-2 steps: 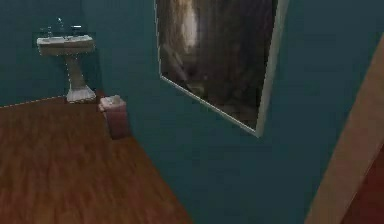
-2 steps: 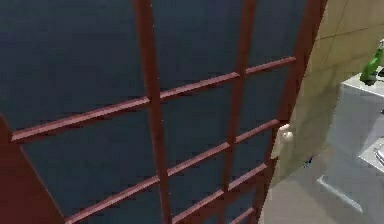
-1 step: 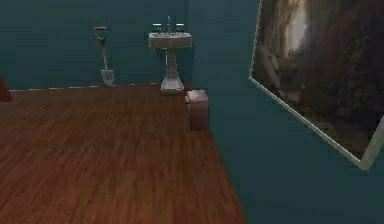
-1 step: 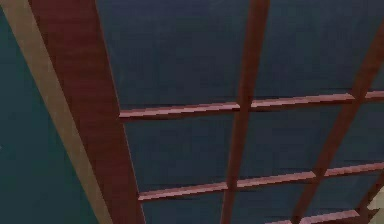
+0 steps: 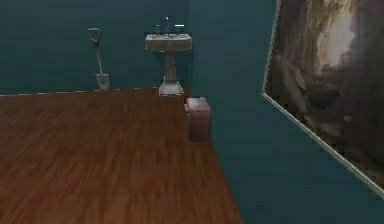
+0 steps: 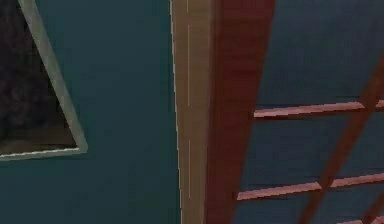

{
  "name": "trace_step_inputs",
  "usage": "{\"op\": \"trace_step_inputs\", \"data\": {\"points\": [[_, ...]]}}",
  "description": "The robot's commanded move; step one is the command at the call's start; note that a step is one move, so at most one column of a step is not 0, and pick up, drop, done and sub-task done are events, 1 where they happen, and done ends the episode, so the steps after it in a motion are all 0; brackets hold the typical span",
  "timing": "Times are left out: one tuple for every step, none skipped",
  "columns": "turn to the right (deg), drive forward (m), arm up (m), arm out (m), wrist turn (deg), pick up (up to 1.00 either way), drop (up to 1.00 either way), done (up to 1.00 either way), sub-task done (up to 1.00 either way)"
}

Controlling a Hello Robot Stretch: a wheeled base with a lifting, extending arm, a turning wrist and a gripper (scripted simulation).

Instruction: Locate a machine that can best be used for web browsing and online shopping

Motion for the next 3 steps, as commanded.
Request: {"op": "trace_step_inputs", "data": {"points": [[-45.0,0.00,0.00,0.00,0.0,0.00,0.00,0.00,0.00],[-18.0,0.00,0.00,0.00,0.0,0.00,0.00,0.00,0.00],[0.0,0.45,0.00,0.00,0.0,0.00,0.00,0.00,0.00]]}}
